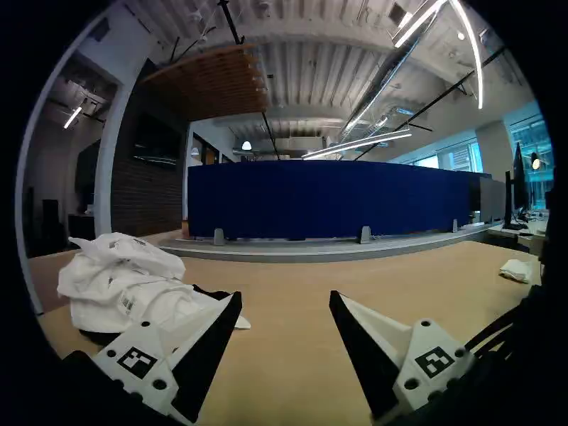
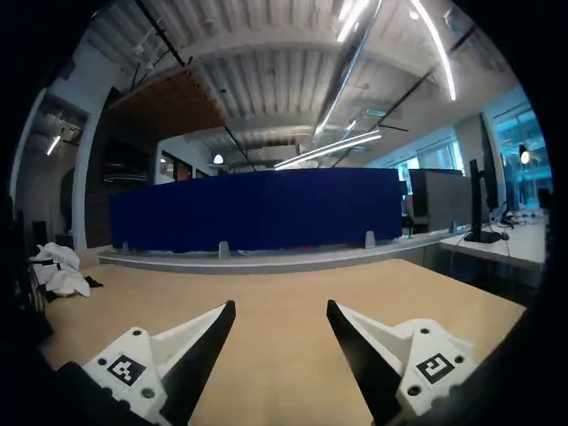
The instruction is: Fold towel
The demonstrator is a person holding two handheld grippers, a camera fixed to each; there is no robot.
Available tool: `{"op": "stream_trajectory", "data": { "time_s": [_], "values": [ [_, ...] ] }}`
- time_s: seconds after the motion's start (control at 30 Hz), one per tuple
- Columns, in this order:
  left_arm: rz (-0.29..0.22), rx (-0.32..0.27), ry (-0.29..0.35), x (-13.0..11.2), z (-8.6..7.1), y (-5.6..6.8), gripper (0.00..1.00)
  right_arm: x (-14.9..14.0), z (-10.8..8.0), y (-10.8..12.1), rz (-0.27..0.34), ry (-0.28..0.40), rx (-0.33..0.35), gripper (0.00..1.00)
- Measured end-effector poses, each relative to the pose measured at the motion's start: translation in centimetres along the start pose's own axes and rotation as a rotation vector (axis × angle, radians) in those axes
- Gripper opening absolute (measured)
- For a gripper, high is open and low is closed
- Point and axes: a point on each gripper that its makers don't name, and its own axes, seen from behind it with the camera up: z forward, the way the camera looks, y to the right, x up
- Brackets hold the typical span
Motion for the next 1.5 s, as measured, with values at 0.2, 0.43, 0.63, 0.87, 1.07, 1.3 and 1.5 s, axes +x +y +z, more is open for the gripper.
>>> {"op": "stream_trajectory", "data": {
  "time_s": [0.2,0.43,0.63,0.87,1.07,1.3,1.5],
  "values": [
    [0.0,0.0,0.0,-0.02,-0.07,0.01,0.91,-0.19,-0.03,-0.14,-0.045,-0.001,-0.012,1.0],
    [0.0,0.0,0.0,0.03,-0.09,0.01,0.91,-0.11,0.08,0.02,-0.049,-0.002,-0.017,1.0],
    [-0.001,0.0,0.0,0.01,-0.13,0.06,0.91,-0.16,0.18,0.05,-0.048,-0.002,-0.017,1.0],
    [-0.001,0.0,0.0,-0.11,-0.22,0.08,0.91,-0.21,0.23,0.08,-0.048,-0.002,-0.017,1.0],
    [0.0,0.0,0.001,-0.16,-0.31,0.1,0.92,-0.21,0.13,0.12,-0.048,-0.002,-0.017,1.0],
    [-0.001,0.0,0.0,-0.16,-0.37,0.07,0.92,-0.23,0.08,0.15,-0.048,-0.001,-0.017,1.0],
    [-0.001,0.0,0.0,-0.17,-0.35,-0.02,0.92,-0.27,0.06,0.14,-0.048,-0.001,-0.017,1.0]
  ]
}}
